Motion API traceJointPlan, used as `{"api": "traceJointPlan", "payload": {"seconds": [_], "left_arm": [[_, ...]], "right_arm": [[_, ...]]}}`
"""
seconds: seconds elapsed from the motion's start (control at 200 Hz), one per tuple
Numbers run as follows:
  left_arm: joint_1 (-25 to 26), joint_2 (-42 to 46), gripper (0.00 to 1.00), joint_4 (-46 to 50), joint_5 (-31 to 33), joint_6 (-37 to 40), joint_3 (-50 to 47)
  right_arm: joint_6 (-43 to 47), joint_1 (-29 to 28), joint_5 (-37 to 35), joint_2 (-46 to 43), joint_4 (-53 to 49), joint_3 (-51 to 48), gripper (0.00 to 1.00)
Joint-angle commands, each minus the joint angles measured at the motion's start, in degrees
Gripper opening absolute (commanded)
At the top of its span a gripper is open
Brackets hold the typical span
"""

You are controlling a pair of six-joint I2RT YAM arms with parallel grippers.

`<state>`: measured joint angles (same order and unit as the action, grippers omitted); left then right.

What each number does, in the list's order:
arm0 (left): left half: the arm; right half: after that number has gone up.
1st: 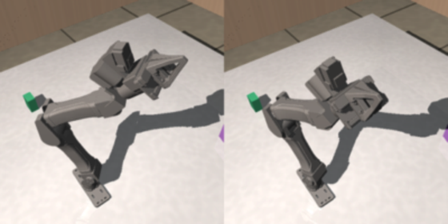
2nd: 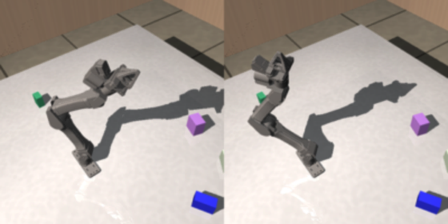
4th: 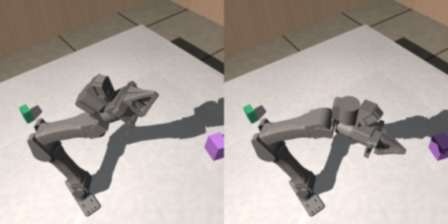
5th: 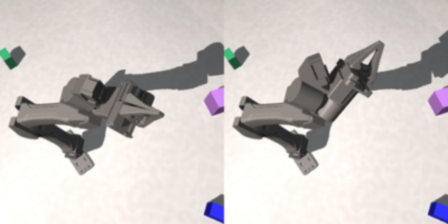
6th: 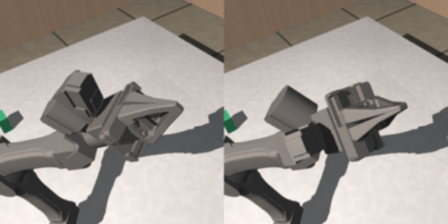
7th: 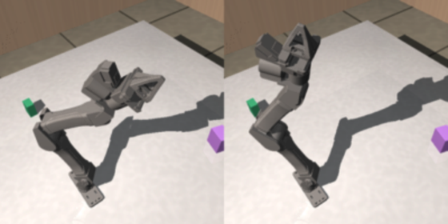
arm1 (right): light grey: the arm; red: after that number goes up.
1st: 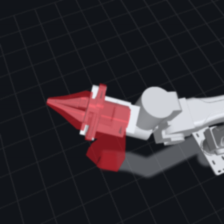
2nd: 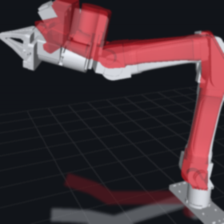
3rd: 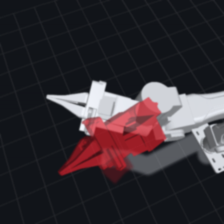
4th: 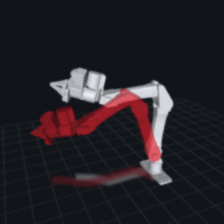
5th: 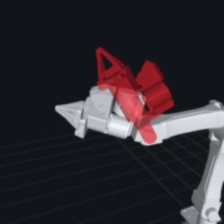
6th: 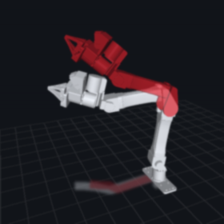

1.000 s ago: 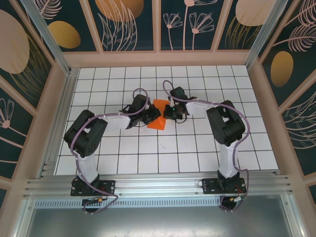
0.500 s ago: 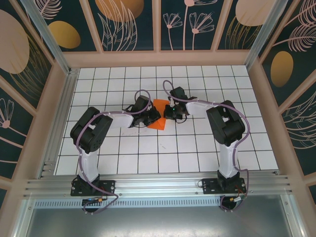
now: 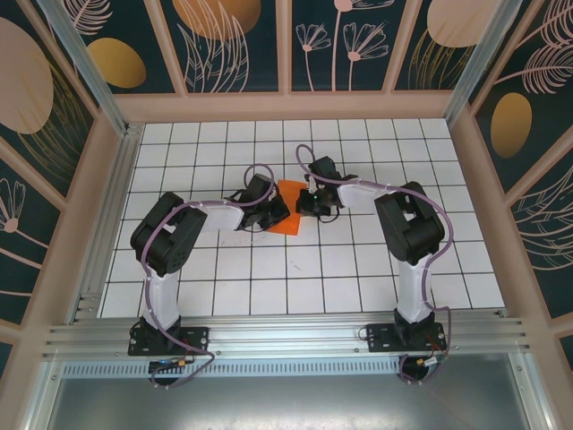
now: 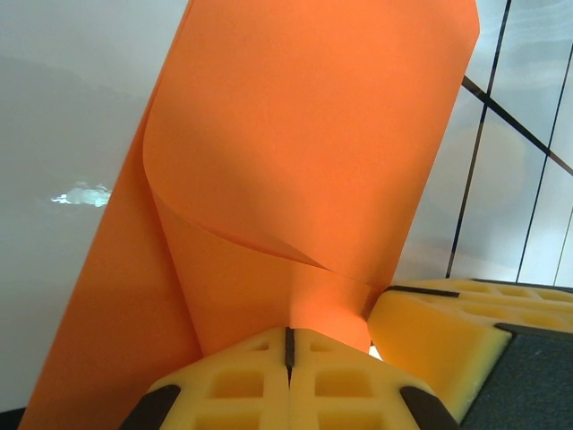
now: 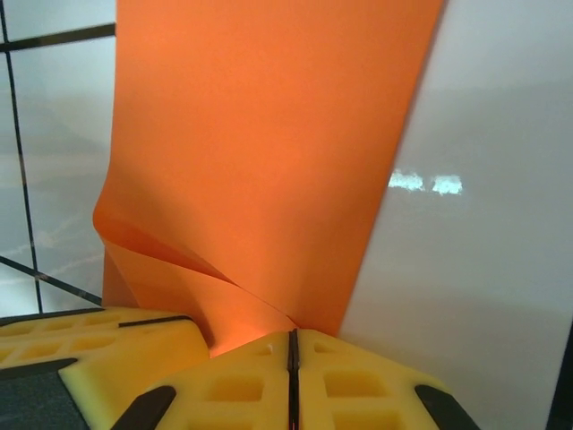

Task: Fold a paper plane with a square sheet of paper (pick it up from the middle)
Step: Fold the triangle a second time at the center of the table.

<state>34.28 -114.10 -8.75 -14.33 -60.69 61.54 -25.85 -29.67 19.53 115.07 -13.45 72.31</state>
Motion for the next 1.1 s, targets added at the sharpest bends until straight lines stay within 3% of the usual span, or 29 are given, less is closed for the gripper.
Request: {"api": "traceJointPlan", "payload": {"seconds": [0.0, 0.325, 0.621, 1.096], "left_arm": [[0.1, -1.8, 0.03, 3.5, 2.2, 0.5, 0.3], [0.1, -2.1, 0.02, 2.3, 1.5, 0.0, -0.5], [0.0, -1.8, 0.01, 1.7, 1.7, -0.5, -1.0], [0.1, -1.0, 0.00, 0.7, 1.4, -1.1, -1.7]], "right_arm": [[0.2, 0.8, 1.1, -3.6, 2.2, 2.3, 0.12], [-2.1, -1.4, 2.8, -10.9, 1.4, -7.6, 0.08], [-3.4, -6.4, 6.5, -7.4, 1.5, -7.8, 0.04], [-4.5, -5.8, 3.6, -3.1, 0.6, -10.2, 0.02]]}}
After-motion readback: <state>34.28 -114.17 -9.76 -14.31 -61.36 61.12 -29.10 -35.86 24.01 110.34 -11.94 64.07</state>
